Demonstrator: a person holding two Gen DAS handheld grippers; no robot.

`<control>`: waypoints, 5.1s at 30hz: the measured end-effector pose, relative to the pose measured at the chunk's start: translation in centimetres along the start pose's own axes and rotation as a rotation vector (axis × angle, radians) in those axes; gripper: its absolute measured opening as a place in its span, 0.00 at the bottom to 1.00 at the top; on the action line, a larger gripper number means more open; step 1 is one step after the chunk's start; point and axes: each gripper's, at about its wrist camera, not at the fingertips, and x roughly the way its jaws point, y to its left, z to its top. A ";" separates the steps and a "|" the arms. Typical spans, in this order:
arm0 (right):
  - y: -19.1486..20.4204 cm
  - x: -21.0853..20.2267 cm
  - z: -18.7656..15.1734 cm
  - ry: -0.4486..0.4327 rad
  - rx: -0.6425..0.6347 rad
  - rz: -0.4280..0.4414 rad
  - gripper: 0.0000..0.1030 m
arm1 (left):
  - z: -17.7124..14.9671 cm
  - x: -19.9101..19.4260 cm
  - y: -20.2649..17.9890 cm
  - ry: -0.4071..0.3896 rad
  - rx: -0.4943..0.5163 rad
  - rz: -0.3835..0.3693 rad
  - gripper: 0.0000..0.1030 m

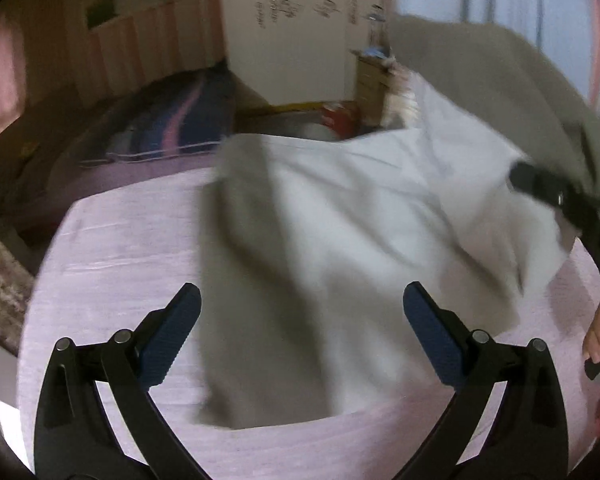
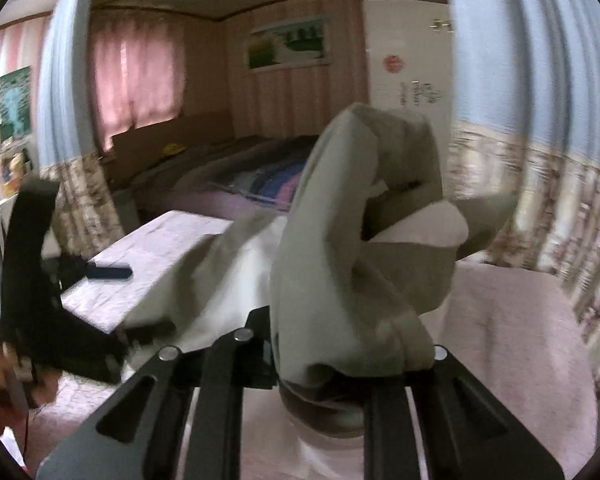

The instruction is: Fold large clothes

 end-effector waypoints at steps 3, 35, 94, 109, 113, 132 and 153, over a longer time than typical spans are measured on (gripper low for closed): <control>3.0 1.5 0.5 0.025 -0.027 0.053 0.14 | -0.6 -0.8 4.4 0.006 -0.041 0.049 0.97; 7.3 -4.4 -3.5 0.131 -0.164 0.072 0.70 | -6.2 -2.6 8.8 0.016 -0.024 0.040 0.97; 3.4 4.3 -2.3 0.131 0.031 0.127 0.21 | -2.3 -1.1 5.3 0.028 -0.047 -0.109 0.13; 8.3 8.1 -4.3 0.239 -0.121 0.124 0.23 | -7.8 2.6 8.4 0.145 -0.075 -0.052 0.14; 8.0 6.0 -3.4 0.203 -0.074 0.123 0.37 | -7.3 0.7 8.6 0.099 -0.088 -0.024 0.39; 4.3 1.3 -5.3 0.119 0.188 -0.053 0.93 | -7.6 -4.1 7.0 -0.001 -0.135 0.033 0.97; 4.6 3.0 -8.7 0.065 0.314 -0.080 0.93 | -9.4 -0.6 5.7 -0.041 -0.150 0.140 0.97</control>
